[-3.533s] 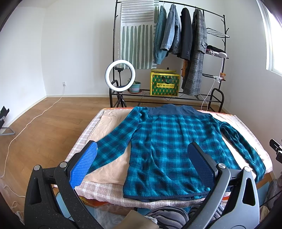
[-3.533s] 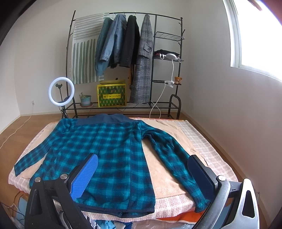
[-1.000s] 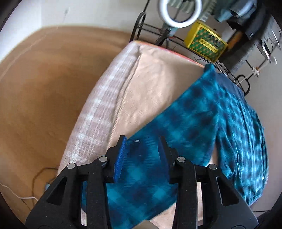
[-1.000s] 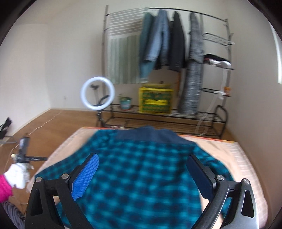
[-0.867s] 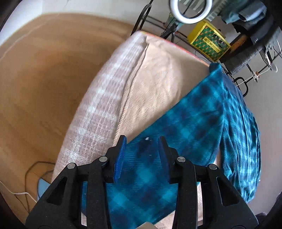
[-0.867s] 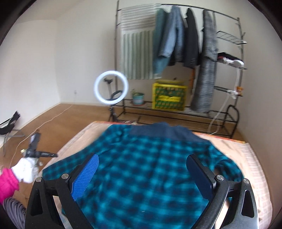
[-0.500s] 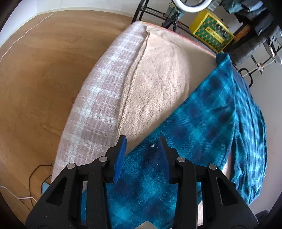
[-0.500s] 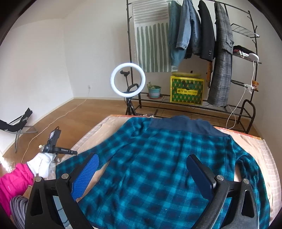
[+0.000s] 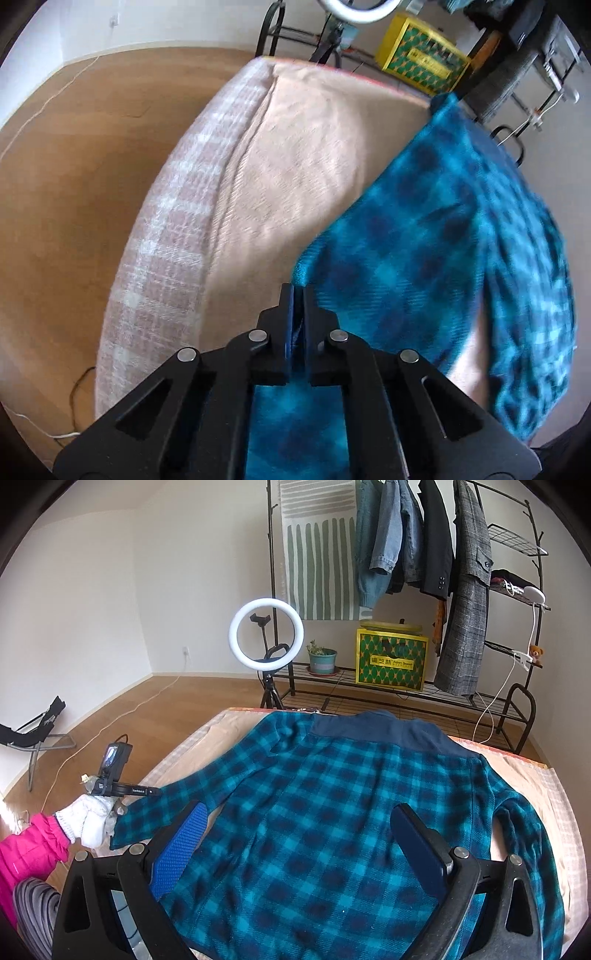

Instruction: Fold large clothes

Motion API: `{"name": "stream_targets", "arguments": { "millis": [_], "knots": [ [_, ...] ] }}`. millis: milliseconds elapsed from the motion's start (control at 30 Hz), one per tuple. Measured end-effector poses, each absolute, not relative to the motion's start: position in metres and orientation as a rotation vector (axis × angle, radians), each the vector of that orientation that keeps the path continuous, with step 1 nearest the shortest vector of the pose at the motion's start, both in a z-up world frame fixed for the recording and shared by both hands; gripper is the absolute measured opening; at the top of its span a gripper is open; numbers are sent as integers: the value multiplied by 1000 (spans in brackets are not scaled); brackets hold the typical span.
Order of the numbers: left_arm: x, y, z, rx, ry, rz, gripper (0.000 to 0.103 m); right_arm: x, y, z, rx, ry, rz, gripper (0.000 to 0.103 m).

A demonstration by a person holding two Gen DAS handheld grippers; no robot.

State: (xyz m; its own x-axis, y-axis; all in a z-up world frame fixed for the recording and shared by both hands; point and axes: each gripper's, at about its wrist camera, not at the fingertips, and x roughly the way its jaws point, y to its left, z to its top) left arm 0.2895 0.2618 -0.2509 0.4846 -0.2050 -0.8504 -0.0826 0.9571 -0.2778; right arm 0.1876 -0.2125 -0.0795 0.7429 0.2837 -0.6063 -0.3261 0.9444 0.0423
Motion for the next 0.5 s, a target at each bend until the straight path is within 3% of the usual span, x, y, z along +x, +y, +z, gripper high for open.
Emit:
{"name": "stream_targets", "arguments": {
  "millis": [167,267,500],
  "knots": [
    [275,256,-218,-359,989,-105,2,191,-214,-84,-68,660,342,100],
    [267,246,-197,-388,961,-135,2,195,-216,-89,-49,684,362,93],
    [247,181,-129,-327,883,-299,2,210,-225,-112,59,784,431,57]
  ]
}}
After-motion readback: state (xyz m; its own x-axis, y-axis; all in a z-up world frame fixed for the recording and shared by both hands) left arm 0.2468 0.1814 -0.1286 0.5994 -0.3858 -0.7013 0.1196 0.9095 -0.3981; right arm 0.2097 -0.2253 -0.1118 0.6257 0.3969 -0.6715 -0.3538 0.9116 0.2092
